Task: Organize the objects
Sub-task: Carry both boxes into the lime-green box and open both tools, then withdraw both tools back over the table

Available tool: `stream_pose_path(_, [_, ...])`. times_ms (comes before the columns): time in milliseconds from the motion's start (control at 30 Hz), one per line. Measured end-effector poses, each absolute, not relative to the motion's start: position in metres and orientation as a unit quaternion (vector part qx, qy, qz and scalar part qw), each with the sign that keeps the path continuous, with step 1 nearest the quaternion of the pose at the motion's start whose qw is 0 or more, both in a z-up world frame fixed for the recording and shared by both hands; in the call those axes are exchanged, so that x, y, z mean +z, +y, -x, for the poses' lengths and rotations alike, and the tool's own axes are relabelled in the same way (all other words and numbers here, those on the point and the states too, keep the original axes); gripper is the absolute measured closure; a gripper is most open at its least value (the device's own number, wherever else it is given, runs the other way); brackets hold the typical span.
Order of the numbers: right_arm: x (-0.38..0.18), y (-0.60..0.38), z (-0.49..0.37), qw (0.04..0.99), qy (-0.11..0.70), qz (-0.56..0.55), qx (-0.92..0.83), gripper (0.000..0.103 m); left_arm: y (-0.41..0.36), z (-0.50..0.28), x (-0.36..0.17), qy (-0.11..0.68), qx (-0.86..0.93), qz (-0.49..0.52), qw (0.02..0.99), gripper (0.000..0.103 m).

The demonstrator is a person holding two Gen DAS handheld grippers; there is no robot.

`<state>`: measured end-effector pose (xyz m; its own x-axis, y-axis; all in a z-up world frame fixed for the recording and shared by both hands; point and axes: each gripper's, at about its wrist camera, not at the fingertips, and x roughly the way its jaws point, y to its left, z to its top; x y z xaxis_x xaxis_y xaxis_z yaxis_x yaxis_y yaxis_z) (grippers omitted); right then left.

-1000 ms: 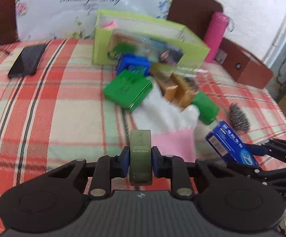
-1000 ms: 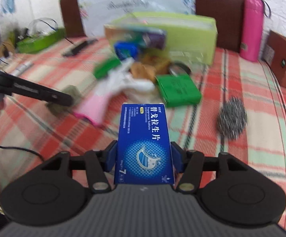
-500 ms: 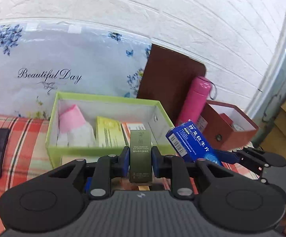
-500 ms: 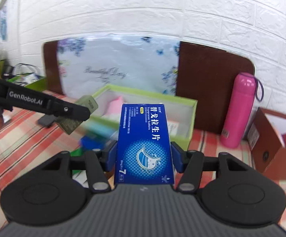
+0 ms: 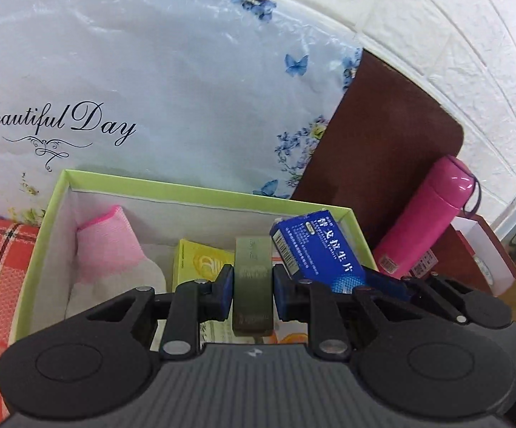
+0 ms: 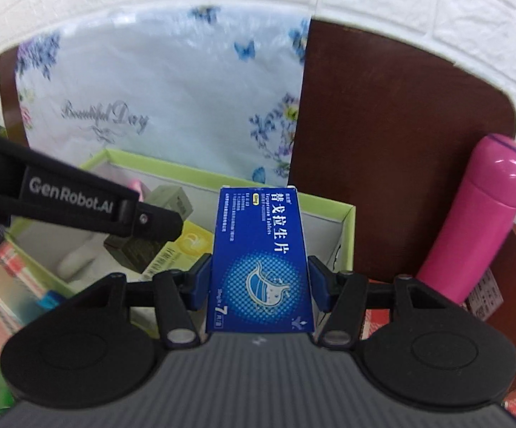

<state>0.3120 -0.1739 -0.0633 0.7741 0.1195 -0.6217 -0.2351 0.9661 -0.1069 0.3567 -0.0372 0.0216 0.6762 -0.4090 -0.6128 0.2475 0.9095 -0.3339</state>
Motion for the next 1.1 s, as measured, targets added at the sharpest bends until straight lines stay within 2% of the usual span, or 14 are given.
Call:
stream_pose_path(33, [-0.067, -0.173, -0.315, 0.935, 0.327, 0.092, 0.104, 0.045, -0.038, -0.361, 0.019, 0.361, -0.184, 0.109, 0.908, 0.067])
stream_pose_path(67, [-0.07, -0.173, -0.318, 0.932, 0.331, 0.093, 0.115, 0.04, -0.039, -0.364, 0.016, 0.367, -0.183, 0.105, 0.906, 0.041])
stream_pose_path(100, [-0.073, -0.172, -0.319, 0.93, 0.333, 0.097, 0.12, 0.025, -0.039, -0.366, 0.014, 0.371, -0.177, 0.102, 0.906, 0.032])
stream_pose_path(133, [-0.074, -0.171, -0.317, 0.931, 0.328, 0.103, 0.122, 0.019, -0.038, -0.364, 0.014, 0.366, -0.167, 0.101, 0.91, 0.029])
stream_pose_path(267, [-0.06, -0.176, -0.295, 0.941, 0.291, 0.119, 0.122, 0.017, -0.027, -0.35, 0.024, 0.342, -0.158, 0.097, 0.921, 0.029])
stream_pose_path(433, [-0.024, -0.195, -0.247, 0.962, 0.231, 0.115, 0.093, 0.001, -0.019, -0.304, 0.051, 0.318, -0.164, 0.091, 0.93, 0.028])
stream_pose_path(567, [-0.007, -0.211, -0.204, 0.967, 0.219, 0.087, 0.094, 0.0, -0.016, -0.25, 0.058, 0.308, -0.165, 0.084, 0.933, 0.025])
stream_pose_path(767, [-0.007, -0.216, -0.133, 0.968, 0.216, 0.071, 0.107, 0.0, -0.006, -0.178, 0.042, 0.298, -0.177, 0.076, 0.935, 0.025])
stream_pose_path(933, [-0.022, -0.218, -0.077, 0.968, 0.217, 0.04, 0.12, 0.0, 0.01, -0.136, 0.018, 0.326, -0.162, 0.127, 0.923, 0.025])
stream_pose_path(1100, [-0.048, -0.214, -0.037, 0.966, 0.226, 0.038, 0.116, 0.0, 0.011, -0.103, -0.006, 0.348, -0.154, 0.115, 0.917, 0.025])
